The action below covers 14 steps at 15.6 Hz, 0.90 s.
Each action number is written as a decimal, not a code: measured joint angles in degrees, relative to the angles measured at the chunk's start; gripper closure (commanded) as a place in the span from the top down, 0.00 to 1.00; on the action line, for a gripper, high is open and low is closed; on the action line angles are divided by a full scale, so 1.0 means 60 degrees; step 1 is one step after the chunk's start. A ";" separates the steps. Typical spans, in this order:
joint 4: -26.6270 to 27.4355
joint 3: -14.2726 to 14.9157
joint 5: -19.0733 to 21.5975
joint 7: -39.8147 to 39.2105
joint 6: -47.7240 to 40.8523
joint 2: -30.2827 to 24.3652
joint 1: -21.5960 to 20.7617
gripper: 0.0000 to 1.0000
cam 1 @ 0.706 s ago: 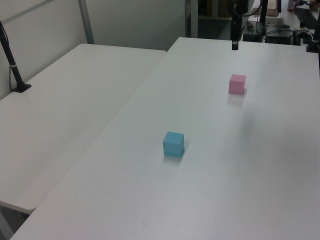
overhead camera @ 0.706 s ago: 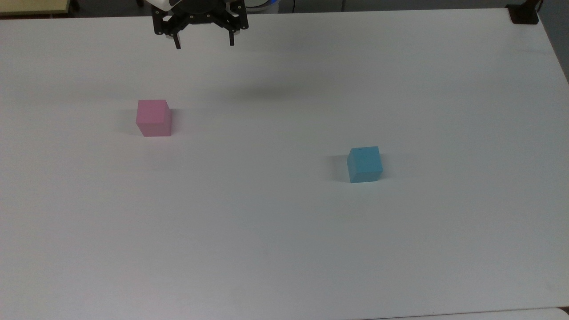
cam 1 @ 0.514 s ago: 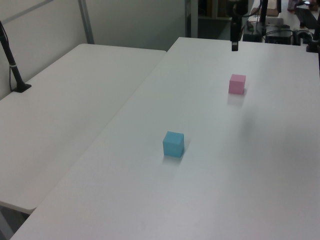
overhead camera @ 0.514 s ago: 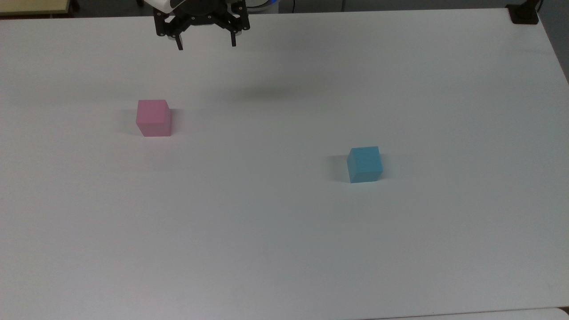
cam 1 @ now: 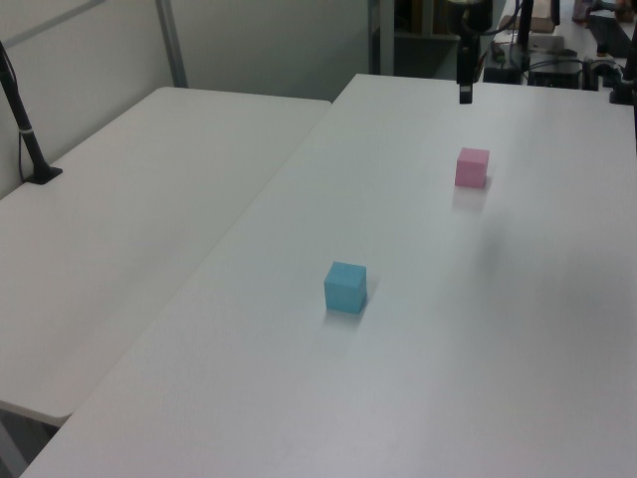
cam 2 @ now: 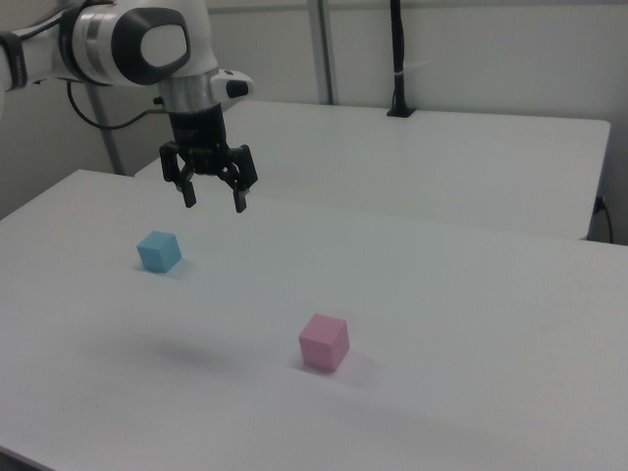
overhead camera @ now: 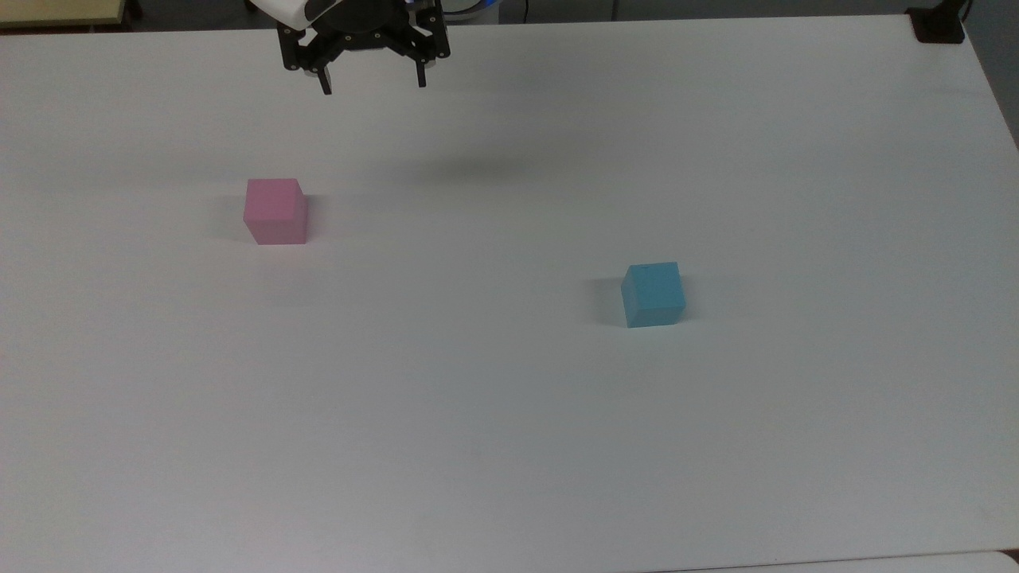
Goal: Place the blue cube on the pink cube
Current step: 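Move the open gripper over the blue cube and lower onto it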
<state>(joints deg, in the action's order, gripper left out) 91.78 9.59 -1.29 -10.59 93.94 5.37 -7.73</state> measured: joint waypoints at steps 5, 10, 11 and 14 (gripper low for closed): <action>0.0021 -0.0126 0.0329 0.0822 0.0660 0.0312 -0.0296 1.00; 0.0024 -0.0216 0.0329 0.2797 0.2564 0.1577 -0.1935 1.00; -0.0061 -0.0224 0.0329 0.2956 0.2815 0.1861 -0.2208 1.00; -0.0760 -0.0234 0.0329 0.3478 0.3171 0.2763 -0.2853 1.00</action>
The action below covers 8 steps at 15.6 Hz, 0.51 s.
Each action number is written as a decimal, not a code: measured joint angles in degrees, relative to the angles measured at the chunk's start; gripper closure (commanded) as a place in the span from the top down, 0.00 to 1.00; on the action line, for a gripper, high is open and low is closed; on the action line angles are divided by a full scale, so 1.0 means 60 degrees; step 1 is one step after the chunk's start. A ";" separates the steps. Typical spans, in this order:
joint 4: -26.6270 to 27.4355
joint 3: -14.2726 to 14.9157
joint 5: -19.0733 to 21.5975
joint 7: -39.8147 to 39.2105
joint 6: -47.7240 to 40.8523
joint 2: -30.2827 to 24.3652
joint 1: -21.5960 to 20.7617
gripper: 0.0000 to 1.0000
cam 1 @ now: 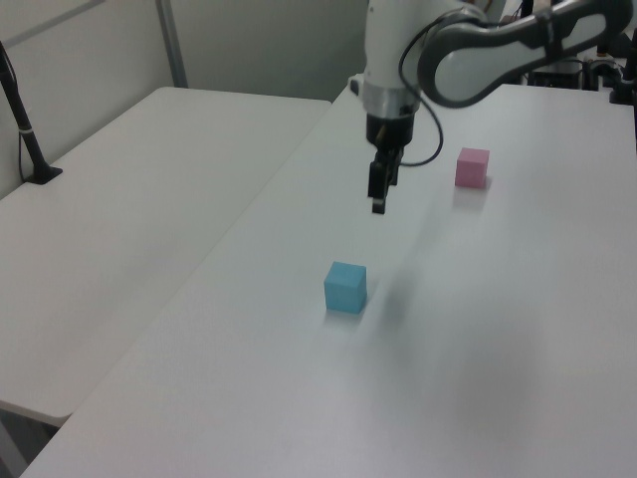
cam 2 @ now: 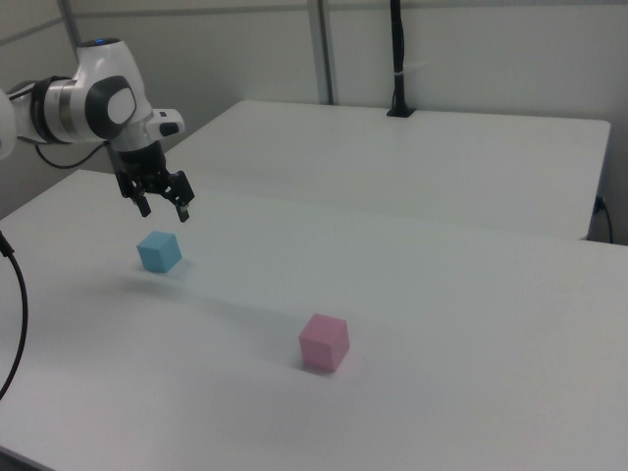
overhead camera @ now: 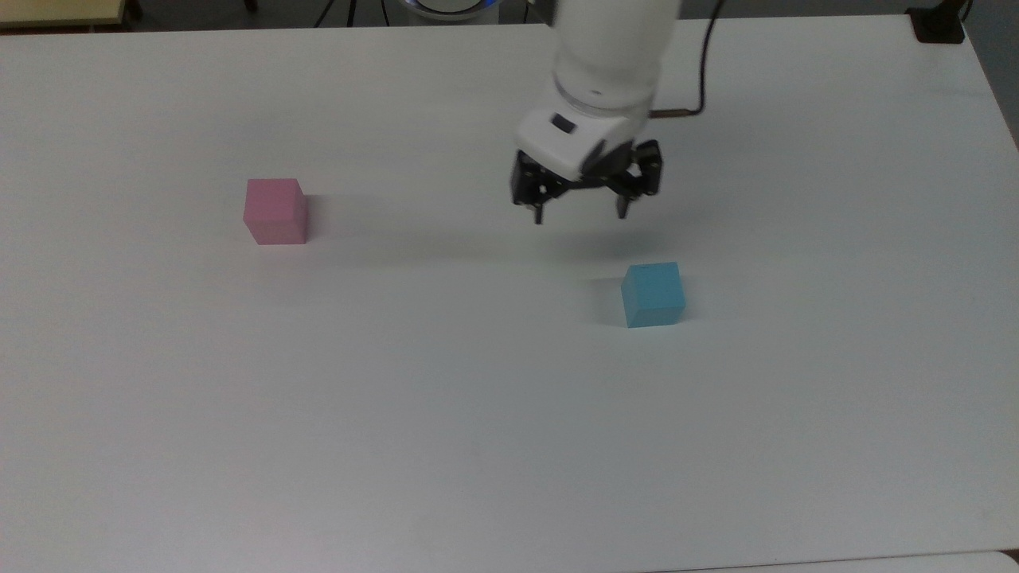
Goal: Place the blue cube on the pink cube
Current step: 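Move the open gripper over the blue cube and lower onto it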
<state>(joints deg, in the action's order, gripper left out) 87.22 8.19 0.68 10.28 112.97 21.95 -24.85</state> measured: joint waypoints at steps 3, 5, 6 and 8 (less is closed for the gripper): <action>-0.0563 -0.0004 0.0000 0.0421 0.0446 0.0682 -0.0457 1.00; -0.0745 -0.0005 0.0000 0.0665 0.0562 0.0996 -0.0758 1.00; -0.0800 -0.0006 0.0000 0.0821 0.0566 0.1131 -0.0895 1.00; -0.0868 -0.0006 0.0000 0.1043 0.0643 0.1415 -0.1072 1.00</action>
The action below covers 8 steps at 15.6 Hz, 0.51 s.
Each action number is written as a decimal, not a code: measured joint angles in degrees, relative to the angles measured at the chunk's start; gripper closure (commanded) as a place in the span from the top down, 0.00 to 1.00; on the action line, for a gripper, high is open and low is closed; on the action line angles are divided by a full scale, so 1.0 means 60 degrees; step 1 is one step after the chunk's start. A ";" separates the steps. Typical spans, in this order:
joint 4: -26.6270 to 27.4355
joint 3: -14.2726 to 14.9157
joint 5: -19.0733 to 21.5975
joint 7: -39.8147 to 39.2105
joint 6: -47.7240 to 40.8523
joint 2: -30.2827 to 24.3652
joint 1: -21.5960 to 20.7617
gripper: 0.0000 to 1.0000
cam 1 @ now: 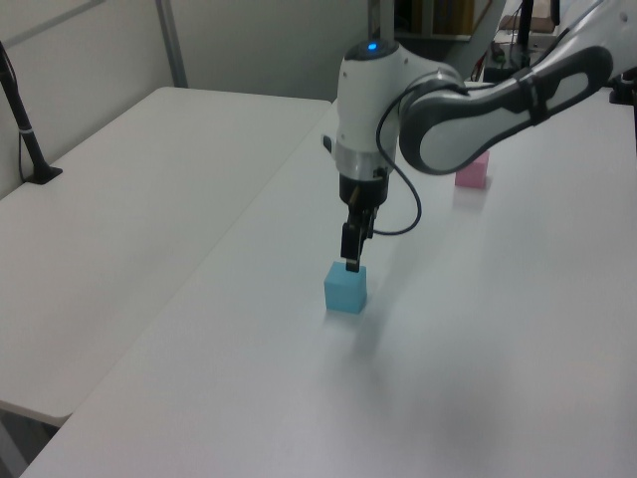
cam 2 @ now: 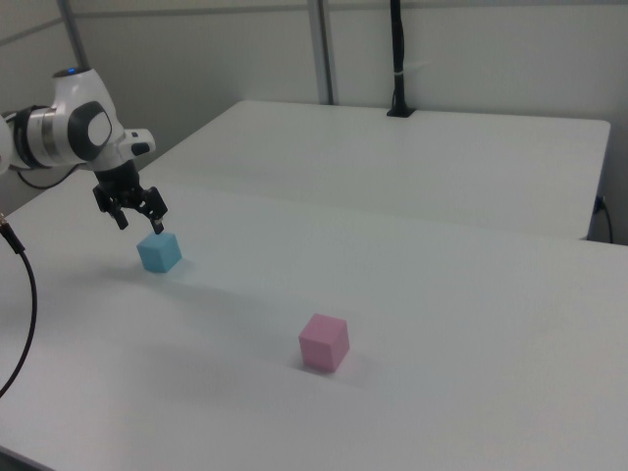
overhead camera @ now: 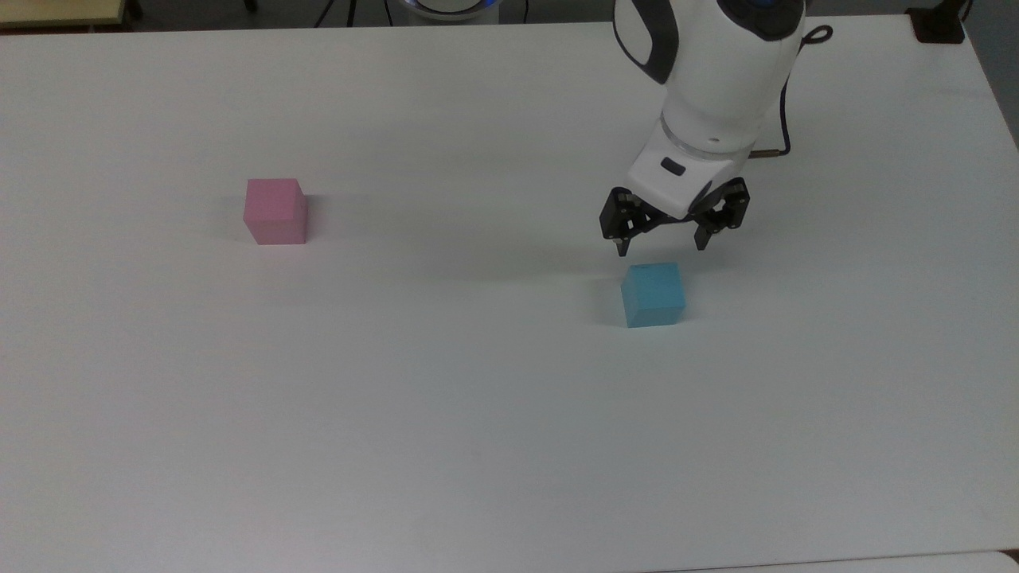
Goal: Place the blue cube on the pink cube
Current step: 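Move the open gripper over the blue cube and lower onto it, then close the gripper on the blue cube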
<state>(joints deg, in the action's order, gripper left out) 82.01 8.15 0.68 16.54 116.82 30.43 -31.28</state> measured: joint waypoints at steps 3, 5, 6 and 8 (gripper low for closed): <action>-0.0024 0.0001 -0.0117 0.0147 0.0810 0.0526 -0.0097 1.00; -0.0029 0.0009 -0.0350 0.0180 0.1191 0.0878 -0.0081 1.00; -0.0033 0.0017 -0.0400 0.0192 0.1353 0.1029 -0.0077 0.99; -0.0066 0.0018 -0.0445 0.0348 0.1566 0.1249 -0.0089 0.58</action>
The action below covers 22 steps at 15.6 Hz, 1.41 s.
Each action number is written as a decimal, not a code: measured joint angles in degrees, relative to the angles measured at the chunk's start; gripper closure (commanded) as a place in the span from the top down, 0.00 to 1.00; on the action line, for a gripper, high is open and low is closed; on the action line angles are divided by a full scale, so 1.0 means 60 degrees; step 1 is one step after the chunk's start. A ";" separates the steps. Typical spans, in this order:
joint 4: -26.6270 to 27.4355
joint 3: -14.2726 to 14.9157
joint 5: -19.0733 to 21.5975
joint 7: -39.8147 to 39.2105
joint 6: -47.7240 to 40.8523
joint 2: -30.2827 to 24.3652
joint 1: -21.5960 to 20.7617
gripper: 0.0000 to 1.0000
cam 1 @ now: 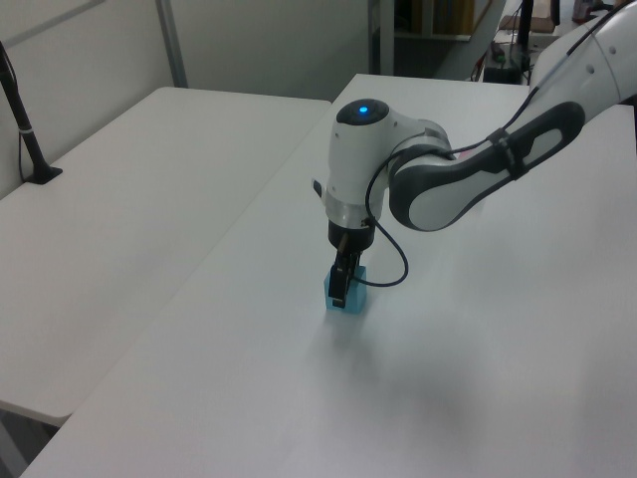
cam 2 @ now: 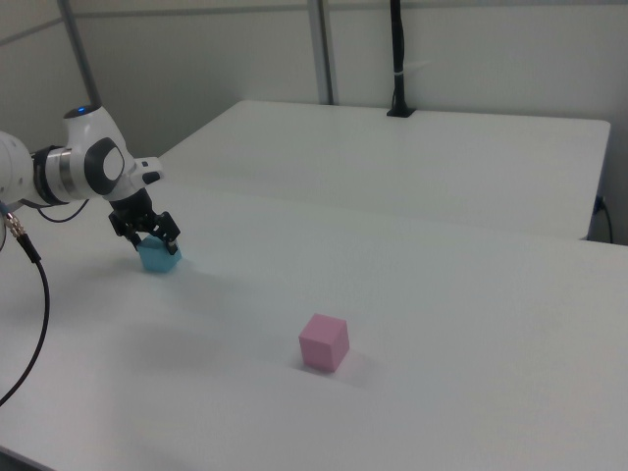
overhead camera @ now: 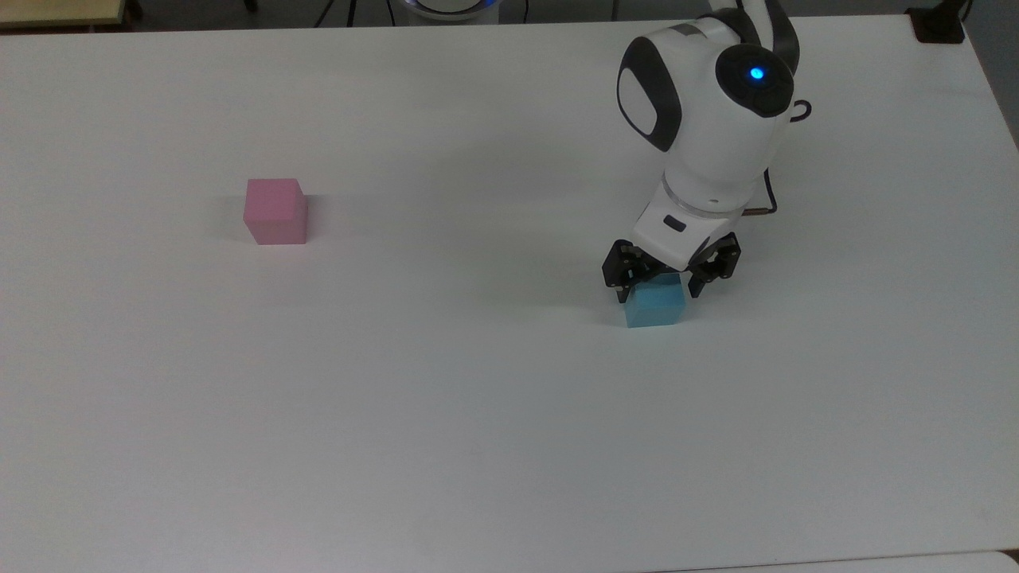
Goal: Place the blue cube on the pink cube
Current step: 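Close the gripper on the blue cube, then lift the blue cube and carry it over the pink cube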
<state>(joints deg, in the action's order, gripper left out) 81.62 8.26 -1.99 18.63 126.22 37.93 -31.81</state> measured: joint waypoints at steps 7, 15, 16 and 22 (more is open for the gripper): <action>-0.0462 -0.0117 -0.0524 0.0887 0.0035 -0.0133 0.0011 0.20; -0.0307 -0.0063 -0.0373 -0.1931 -0.3527 -0.2570 0.1912 0.20; -0.0172 -0.0042 -0.0365 -0.2394 -0.3787 -0.2798 0.2292 0.20; 0.0996 0.1518 -0.0326 -0.4970 -0.3967 -0.3594 0.3410 0.20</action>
<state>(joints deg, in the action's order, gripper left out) 87.59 17.37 -3.95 -11.19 102.42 16.36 -11.35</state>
